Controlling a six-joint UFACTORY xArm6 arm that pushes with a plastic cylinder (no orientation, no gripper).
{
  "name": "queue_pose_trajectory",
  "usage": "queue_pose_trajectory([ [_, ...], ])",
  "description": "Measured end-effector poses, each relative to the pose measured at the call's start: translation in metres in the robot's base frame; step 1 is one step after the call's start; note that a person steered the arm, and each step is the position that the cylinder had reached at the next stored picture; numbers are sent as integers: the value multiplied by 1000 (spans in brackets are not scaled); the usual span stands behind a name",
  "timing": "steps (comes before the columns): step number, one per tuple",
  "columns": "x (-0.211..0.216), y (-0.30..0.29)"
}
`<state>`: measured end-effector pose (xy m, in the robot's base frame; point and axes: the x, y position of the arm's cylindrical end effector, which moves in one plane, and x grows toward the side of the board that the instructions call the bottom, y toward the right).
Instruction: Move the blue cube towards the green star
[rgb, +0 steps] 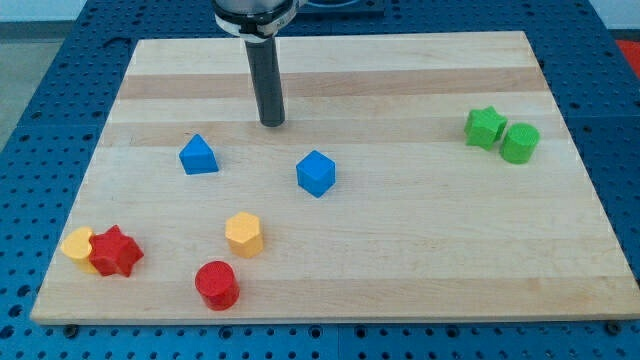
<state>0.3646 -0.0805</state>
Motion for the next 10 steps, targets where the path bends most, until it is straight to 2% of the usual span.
queue_pose_trajectory([
  [1, 11, 1],
  [2, 72, 22],
  [3, 72, 22],
  [4, 127, 39],
  [5, 133, 40],
  [6, 135, 42],
  [7, 113, 99],
  [8, 74, 118],
  [10, 35, 146],
])
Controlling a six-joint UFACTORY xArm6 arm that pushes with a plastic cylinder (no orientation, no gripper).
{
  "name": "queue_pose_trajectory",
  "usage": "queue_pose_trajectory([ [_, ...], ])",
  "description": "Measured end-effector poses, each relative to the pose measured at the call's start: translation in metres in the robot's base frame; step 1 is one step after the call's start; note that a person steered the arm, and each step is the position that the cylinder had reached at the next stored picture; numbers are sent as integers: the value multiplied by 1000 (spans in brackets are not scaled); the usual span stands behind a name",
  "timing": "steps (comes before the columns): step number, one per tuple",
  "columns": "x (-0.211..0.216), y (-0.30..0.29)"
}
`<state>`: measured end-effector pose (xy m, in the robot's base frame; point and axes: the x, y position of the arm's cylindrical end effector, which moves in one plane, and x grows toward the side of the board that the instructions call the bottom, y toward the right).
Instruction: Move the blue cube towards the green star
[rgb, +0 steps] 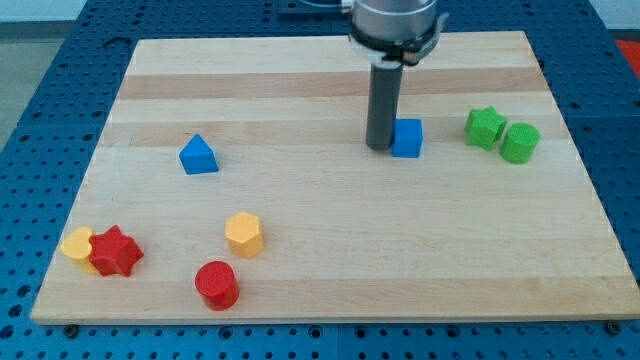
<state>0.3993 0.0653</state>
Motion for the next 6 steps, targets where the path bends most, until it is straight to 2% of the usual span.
queue_pose_trajectory([
  [3, 0, 33],
  [6, 2, 35],
])
